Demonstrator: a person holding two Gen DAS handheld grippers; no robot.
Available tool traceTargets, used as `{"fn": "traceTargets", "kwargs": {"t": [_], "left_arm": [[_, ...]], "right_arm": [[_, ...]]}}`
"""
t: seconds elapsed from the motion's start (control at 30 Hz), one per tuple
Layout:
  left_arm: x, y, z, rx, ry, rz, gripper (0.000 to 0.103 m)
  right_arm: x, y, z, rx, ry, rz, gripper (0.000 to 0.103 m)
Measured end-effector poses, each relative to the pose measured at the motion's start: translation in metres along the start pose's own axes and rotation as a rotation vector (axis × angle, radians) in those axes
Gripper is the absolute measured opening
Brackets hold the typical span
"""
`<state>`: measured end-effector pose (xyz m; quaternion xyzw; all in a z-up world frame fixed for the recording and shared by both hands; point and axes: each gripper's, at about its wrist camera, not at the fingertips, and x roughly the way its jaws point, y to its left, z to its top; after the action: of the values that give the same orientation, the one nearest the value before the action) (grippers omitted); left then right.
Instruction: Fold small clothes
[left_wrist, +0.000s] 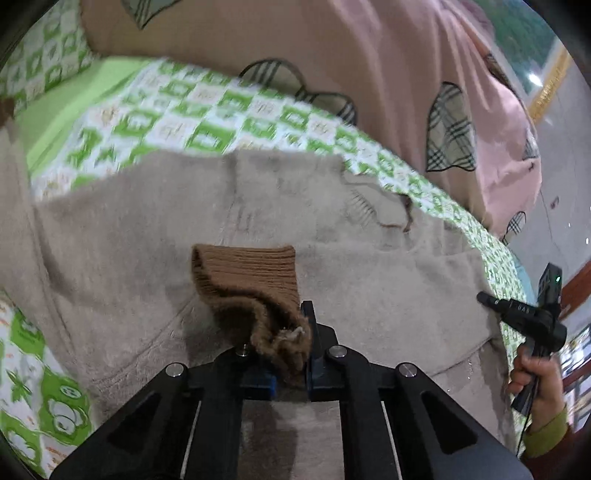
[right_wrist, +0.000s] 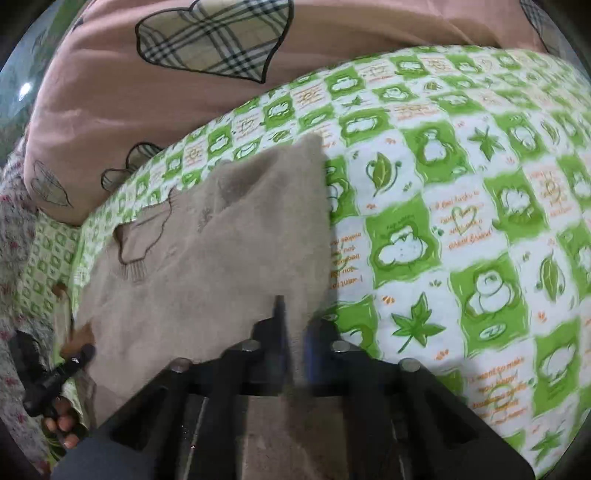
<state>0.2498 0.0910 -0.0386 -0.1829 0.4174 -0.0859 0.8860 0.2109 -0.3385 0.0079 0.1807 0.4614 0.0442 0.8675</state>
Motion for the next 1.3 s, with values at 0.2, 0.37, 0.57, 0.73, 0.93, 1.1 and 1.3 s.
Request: {"fn": "traceTargets", "kwargs": {"t": [0.2,0.37,0.57,0.73,0.93,1.1,1.3], "left_arm": [[0.016,0.005,-0.008,0.007,0.064,0.065,0.014],[-0.032,0.017,-0.013,-0.025,0.014,0.066,0.026],[-0.090,0.086,0.009,-0.180,-0.086,0.148,0.055],[-0.100,0.158,0.062,-0.315,-0.127,0.269,0.077],[-0.076,0.246,0.132,-0.452,-0.097,0.348,0.080],[-0.045,0.298,0.156,-0.519,-0.041,0.404,0.079],[-0.049,0.275,0.156,-0.406,-0.135,0.374,0.012]], "right_arm": [[0.009,-0.003,-0.005,-0.007,0.033,-0.079,0.015],[-0.034,0.005,-0.016,0.016,-0.090,-0.100,0.053],[-0.061,0.036,-0.051,-0.026,-0.078,0.053,0.056],[-0.054,0.062,-0.072,-0.039,-0.004,0.158,0.056],[-0.050,0.080,-0.084,-0.070,0.031,0.188,0.056],[-0.047,0.078,-0.086,-0.048,0.060,0.203,0.056],[-0.047,0.084,-0.086,-0.061,0.058,0.197,0.056]]}}
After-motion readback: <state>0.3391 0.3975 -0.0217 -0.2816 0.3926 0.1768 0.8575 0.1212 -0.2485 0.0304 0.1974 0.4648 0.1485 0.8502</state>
